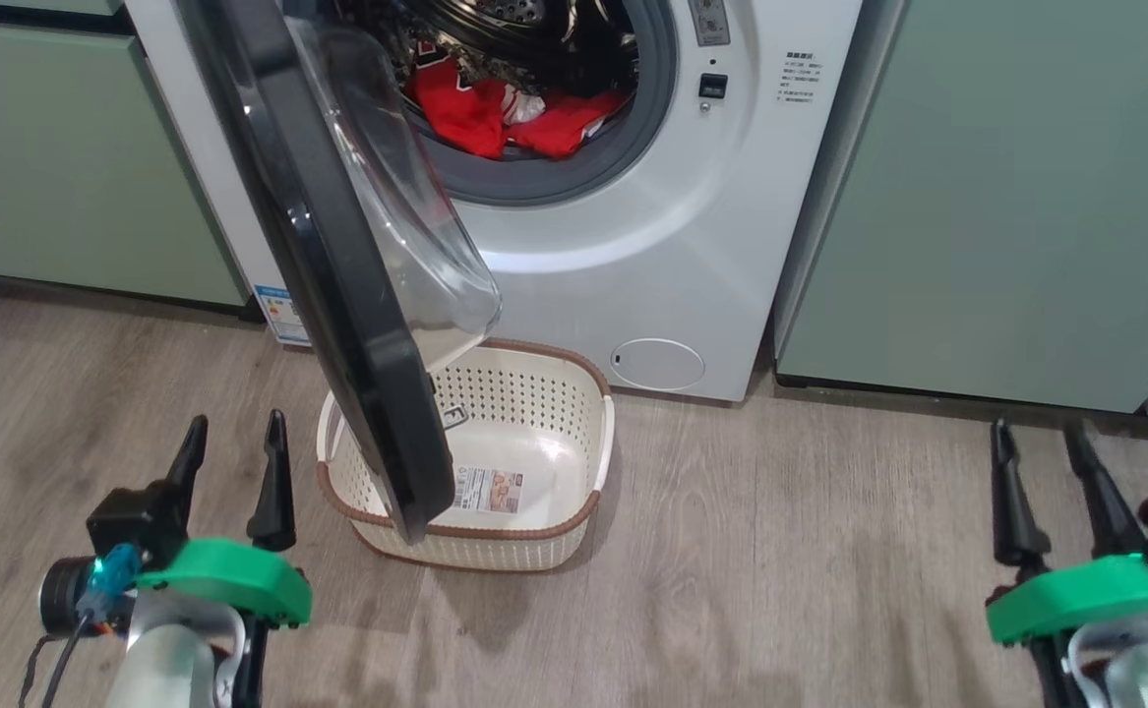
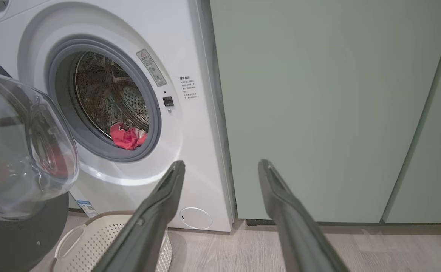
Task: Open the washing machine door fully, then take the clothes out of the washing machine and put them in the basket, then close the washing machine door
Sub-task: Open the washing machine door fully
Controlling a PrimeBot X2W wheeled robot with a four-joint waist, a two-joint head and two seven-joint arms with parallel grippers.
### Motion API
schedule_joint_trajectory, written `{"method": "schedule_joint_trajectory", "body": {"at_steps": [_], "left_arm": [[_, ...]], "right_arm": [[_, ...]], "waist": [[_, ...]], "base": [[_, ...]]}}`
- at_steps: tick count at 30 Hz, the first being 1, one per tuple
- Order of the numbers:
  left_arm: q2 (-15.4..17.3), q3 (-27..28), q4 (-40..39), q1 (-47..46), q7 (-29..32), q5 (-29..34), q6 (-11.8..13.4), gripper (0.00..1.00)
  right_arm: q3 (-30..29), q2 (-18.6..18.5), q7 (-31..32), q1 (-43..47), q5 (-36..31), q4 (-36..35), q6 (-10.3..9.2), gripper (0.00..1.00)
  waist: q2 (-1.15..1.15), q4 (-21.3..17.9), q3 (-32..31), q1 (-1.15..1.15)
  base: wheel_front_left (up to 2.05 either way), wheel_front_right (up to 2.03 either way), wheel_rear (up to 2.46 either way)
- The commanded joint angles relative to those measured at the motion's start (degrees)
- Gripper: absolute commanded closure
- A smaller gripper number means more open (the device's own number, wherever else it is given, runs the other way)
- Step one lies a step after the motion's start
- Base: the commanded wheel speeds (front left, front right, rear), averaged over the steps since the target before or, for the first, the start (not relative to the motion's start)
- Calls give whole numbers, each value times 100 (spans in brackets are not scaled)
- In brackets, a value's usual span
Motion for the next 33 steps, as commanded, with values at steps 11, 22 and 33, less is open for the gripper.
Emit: {"method": "schedule_joint_trajectory", "body": {"at_steps": [11, 22, 33], "left_arm": [[60, 193, -148, -217, -37, 16, -34, 0], [66, 206, -141, -202, -37, 22, -35, 0], [68, 172, -136, -195, -37, 8, -35, 0]], "right_arm": [[91, 94, -61, 286, -895, -193, -3, 0], [187, 101, -61, 323, -1091, -178, -3, 0], [227, 101, -61, 299, -1123, -157, -3, 0]], "waist": [[0, -17, -71, 0], [0, -25, -99, 0], [0, -10, -97, 0]], "base": [[0, 0, 0], [0, 0, 0], [0, 0, 0]]}}
